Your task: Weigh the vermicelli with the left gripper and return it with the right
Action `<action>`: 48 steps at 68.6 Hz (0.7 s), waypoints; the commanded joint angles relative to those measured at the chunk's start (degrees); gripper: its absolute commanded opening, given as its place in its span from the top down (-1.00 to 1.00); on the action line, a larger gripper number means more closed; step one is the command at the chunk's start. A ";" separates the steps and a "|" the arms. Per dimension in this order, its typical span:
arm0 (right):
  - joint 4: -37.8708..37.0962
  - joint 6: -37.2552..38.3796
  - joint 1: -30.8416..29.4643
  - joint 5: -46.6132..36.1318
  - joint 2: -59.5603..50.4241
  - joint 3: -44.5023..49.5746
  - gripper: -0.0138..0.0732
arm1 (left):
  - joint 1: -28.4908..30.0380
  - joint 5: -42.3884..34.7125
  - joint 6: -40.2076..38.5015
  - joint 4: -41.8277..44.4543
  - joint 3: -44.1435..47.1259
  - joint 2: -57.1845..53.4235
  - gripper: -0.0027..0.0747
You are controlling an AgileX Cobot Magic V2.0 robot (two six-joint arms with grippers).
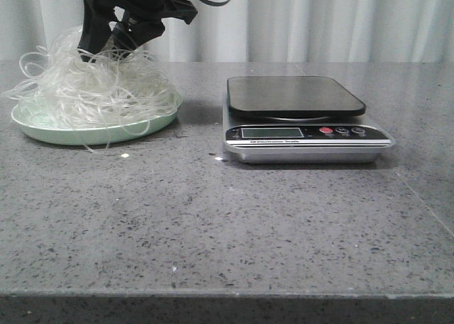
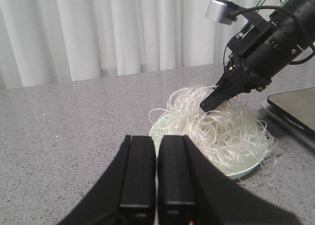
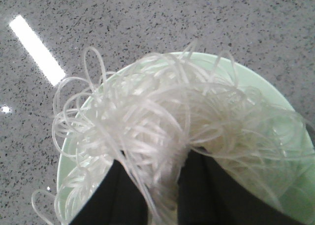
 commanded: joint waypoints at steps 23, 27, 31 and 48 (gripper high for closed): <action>1.36 -0.39 -0.58 -1.28 -6.54 -1.83 -0.51 | 0.23 -4.10 -0.43 -0.03 -1.54 0.62 0.58; 1.36 -0.39 -1.10 -0.62 -7.44 -1.83 -0.51 | 0.23 -4.10 -0.43 -0.03 -1.54 0.62 0.58; 1.36 -0.39 -1.70 0.39 -8.33 -1.83 -0.51 | 0.23 -4.20 -0.43 -0.03 -1.54 0.62 0.58; 1.10 -0.39 -6.22 6.00 -13.15 -1.83 -0.41 | 0.23 -4.32 -0.43 -0.03 -1.54 0.62 0.58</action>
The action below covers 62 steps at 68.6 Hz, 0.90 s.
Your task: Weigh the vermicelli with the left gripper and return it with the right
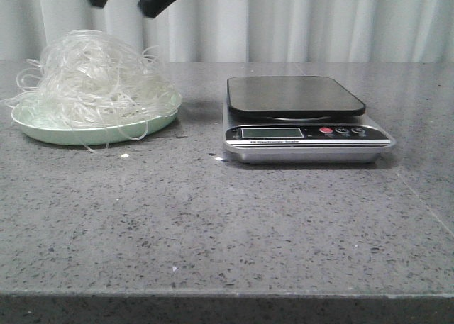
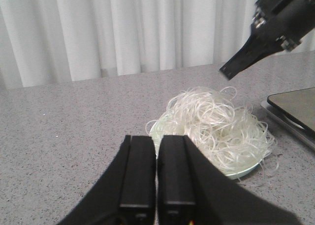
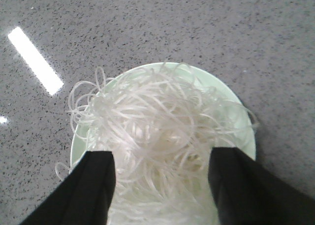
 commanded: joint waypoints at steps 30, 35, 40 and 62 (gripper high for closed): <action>-6.39 -0.30 -14.21 3.55 -17.01 -1.83 0.33 | 0.23 -4.41 -0.43 -0.03 -1.54 0.62 0.58; -9.13 0.40 -15.93 4.40 -18.84 -1.59 0.33 | 0.23 -4.41 -0.43 -0.03 -1.54 0.62 0.58; -11.66 1.19 -17.45 5.20 -20.78 -0.56 0.33 | 0.23 -4.65 -0.43 -0.03 -1.54 0.62 0.58; -13.79 2.66 -23.58 -5.52 -34.08 21.05 0.33 | 0.23 -5.25 -0.43 -0.03 -1.54 0.62 0.58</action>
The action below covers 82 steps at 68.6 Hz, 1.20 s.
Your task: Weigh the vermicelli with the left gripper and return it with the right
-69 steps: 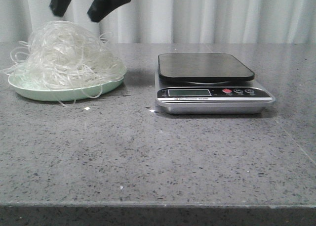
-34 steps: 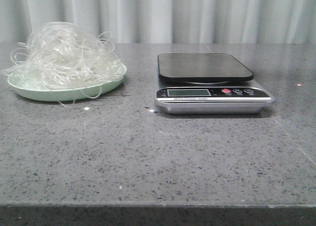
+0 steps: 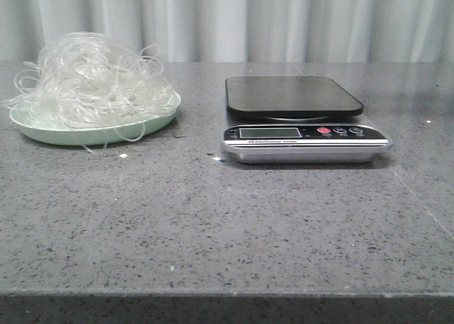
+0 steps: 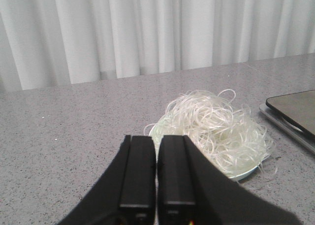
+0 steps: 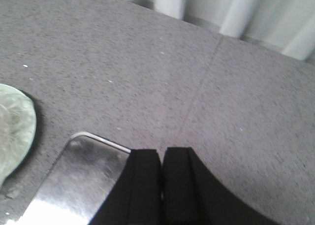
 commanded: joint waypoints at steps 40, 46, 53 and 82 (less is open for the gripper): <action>-0.25 0.47 -13.14 -37.27 -39.97 58.98 0.33 | 0.23 -4.87 -0.43 -0.03 -1.54 0.62 0.58; -0.25 0.47 -14.08 -40.13 -44.42 64.98 0.33 | 0.23 -4.87 -0.43 -0.03 -1.54 0.62 0.58; -0.25 0.47 -14.08 -43.37 -49.90 71.17 0.33 | 0.23 -4.87 -0.43 -0.03 -1.54 0.62 0.58; -0.25 0.47 -14.08 -47.95 -71.41 84.31 0.33 | 0.23 -4.87 -0.43 -0.03 -1.54 0.62 0.58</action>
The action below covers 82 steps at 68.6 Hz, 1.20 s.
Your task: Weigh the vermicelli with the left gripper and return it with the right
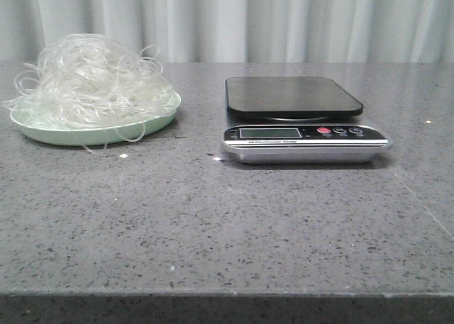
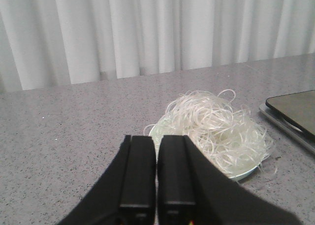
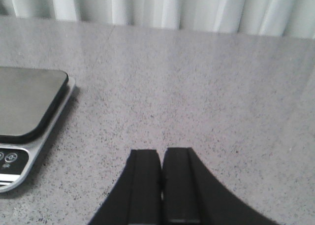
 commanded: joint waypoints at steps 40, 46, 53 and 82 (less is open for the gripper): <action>-0.25 -0.21 -0.23 -4.99 -6.53 -0.41 0.33 | 0.23 -4.87 -0.43 -0.03 -1.54 0.62 0.58; -0.25 -0.21 -0.23 -4.99 -6.53 -0.41 0.33 | 0.23 -4.87 -0.43 -0.03 -1.54 0.62 0.58; -0.25 -0.21 -0.23 -4.99 -6.53 -0.41 0.33 | 0.23 -4.87 -0.43 -0.03 -1.54 0.62 0.58; -0.25 -0.21 -0.23 -4.99 -6.53 -0.41 0.33 | 0.23 -5.22 -0.43 -1.34 -0.36 0.62 0.58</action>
